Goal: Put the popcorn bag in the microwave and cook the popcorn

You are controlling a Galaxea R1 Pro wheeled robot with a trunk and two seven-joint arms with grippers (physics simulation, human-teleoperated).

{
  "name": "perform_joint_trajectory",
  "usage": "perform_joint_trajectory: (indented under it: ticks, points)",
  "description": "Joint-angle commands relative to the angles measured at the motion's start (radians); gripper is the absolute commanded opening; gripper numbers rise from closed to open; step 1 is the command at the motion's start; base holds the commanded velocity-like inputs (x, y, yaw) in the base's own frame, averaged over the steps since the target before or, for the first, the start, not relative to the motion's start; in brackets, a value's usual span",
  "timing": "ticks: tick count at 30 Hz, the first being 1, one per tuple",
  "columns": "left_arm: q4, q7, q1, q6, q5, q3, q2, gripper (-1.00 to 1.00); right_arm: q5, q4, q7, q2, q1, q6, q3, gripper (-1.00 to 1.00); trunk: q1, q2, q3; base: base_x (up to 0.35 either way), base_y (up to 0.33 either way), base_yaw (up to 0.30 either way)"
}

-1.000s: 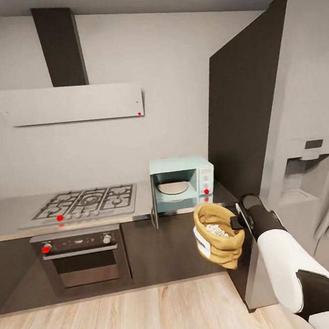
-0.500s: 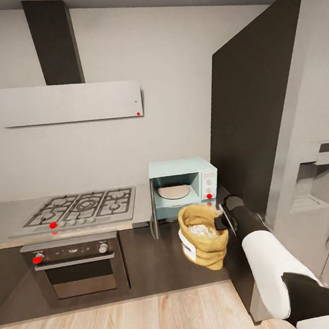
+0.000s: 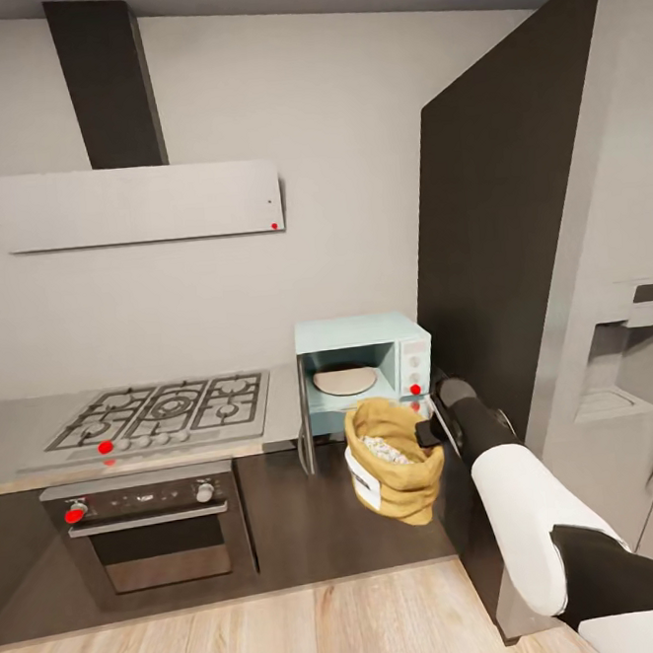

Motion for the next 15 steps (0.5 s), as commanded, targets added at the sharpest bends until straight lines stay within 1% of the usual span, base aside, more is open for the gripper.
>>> perform_joint_trajectory:
  ticks: [1,6,15]
  points:
    - [0.000,0.002,0.000,-0.003,0.010,-0.002,0.000,1.00,0.011,0.002,0.008,0.001,-0.006,0.002,-0.006,-1.00,0.000,-0.001,0.000,0.000,0.000,0.000]
    - [0.000,0.002,0.000,-0.004,0.010,-0.002,0.000,1.00,0.012,0.007,0.008,0.004,-0.031,0.002,-0.007,-1.00,0.000,-0.001,0.000,0.000,0.000,0.000]
    - [0.000,0.002,0.000,-0.004,0.014,0.000,-0.002,1.00,0.021,0.003,0.006,0.004,-0.033,0.002,-0.006,-1.00,0.000,-0.001,0.000,0.000,0.000,0.000]
